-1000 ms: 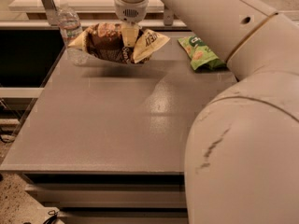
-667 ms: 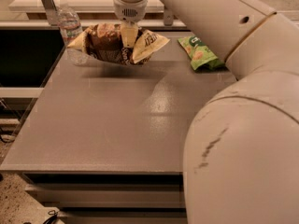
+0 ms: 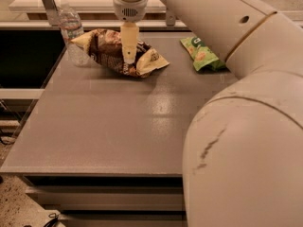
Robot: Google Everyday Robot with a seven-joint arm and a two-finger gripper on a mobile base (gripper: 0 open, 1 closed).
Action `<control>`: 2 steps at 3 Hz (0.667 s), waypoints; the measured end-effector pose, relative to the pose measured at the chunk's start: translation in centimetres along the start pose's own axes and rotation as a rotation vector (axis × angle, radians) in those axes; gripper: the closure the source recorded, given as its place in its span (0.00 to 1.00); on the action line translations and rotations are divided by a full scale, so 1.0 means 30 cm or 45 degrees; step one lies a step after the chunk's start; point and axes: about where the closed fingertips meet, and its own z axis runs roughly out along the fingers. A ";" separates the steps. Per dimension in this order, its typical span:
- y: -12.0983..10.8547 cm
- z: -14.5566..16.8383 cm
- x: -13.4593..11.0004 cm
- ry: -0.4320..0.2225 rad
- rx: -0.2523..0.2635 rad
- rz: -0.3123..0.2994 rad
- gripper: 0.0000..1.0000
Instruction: Move brown chip bag near water bottle
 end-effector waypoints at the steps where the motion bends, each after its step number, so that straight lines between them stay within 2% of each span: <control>1: 0.000 0.003 -0.003 -0.018 -0.012 -0.004 0.00; 2: 0.003 0.009 -0.004 -0.038 -0.042 -0.001 0.00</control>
Offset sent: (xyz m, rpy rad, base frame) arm -0.0023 -0.0011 0.0004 0.0396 0.0658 0.0196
